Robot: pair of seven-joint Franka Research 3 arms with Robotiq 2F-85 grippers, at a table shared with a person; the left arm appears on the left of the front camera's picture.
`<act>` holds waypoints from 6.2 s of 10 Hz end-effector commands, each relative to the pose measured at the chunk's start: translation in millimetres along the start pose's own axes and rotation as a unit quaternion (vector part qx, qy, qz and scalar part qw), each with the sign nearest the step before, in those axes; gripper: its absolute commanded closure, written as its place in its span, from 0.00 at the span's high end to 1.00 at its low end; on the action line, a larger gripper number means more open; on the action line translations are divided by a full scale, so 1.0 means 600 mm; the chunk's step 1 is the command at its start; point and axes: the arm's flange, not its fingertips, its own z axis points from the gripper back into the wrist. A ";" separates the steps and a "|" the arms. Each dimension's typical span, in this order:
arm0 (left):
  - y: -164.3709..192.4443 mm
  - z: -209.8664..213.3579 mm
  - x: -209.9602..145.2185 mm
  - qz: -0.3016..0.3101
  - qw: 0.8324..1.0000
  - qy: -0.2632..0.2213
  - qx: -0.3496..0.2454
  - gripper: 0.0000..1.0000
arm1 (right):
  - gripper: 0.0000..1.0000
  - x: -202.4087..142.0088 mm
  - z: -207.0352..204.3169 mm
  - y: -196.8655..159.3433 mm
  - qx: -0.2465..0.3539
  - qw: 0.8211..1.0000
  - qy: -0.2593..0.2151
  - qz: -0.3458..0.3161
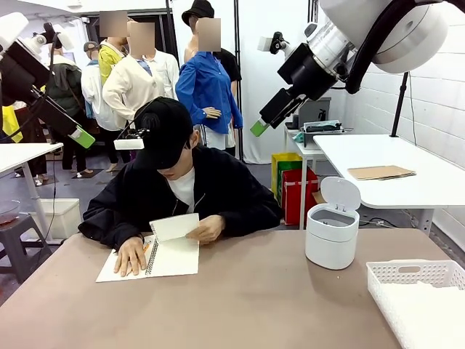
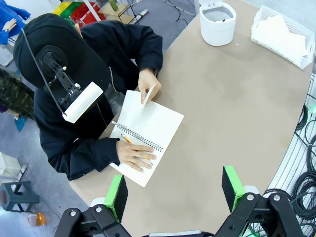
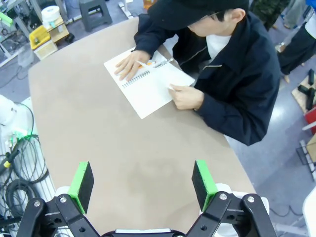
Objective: Sort the paper based on its condition.
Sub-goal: If a person hands you a paper, place it in the Organizing basket , and if it's crumpled, put it in the Trash can.
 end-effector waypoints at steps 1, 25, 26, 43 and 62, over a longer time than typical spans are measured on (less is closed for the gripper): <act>0.000 0.001 0.000 0.000 1.000 -0.001 0.000 1.00 | 1.00 -0.001 0.000 -0.001 0.002 1.000 -0.002 -0.003; 0.000 0.001 0.000 0.000 1.000 -0.001 0.000 1.00 | 1.00 -0.001 0.000 -0.001 0.002 1.000 -0.002 -0.003; 0.000 0.001 0.000 0.000 1.000 -0.001 0.000 1.00 | 1.00 -0.001 0.000 -0.001 0.002 1.000 -0.002 -0.003; 0.000 0.001 0.000 0.000 1.000 -0.001 0.000 1.00 | 1.00 -0.001 0.000 -0.001 0.002 1.000 -0.002 -0.003; 0.000 0.001 0.000 0.000 1.000 -0.001 0.000 1.00 | 1.00 -0.176 -0.163 -0.228 0.086 0.765 0.109 -0.629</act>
